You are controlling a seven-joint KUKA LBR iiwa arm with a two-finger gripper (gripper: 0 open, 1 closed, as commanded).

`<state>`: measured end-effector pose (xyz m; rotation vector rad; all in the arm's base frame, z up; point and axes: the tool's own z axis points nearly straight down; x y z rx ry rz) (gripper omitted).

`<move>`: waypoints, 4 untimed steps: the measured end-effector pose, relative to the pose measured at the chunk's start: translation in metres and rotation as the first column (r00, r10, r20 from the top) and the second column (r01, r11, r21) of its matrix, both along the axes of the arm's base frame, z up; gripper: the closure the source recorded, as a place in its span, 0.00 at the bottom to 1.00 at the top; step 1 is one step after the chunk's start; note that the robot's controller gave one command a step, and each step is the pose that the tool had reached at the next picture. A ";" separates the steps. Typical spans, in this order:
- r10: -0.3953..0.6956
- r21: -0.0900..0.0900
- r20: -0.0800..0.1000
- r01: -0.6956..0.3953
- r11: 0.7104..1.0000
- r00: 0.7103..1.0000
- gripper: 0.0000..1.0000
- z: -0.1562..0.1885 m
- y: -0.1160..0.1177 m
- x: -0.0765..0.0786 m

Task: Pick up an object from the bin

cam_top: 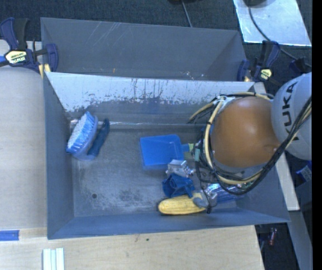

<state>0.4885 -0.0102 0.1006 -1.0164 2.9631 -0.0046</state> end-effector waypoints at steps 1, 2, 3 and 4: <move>-0.048 0.004 0.017 0.048 0.999 0.999 0.00 -0.023 0.050 0.005; 0.086 -0.005 0.026 -0.086 0.996 0.996 1.00 -0.023 -0.087 0.008; 0.085 -0.004 0.026 -0.085 0.996 0.996 1.00 -0.023 -0.086 0.008; 0.086 -0.002 0.024 -0.086 0.996 0.996 1.00 -0.013 -0.085 0.007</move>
Offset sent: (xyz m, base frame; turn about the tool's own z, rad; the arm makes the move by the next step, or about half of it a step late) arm 0.0004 -0.0868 -0.0306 -0.0901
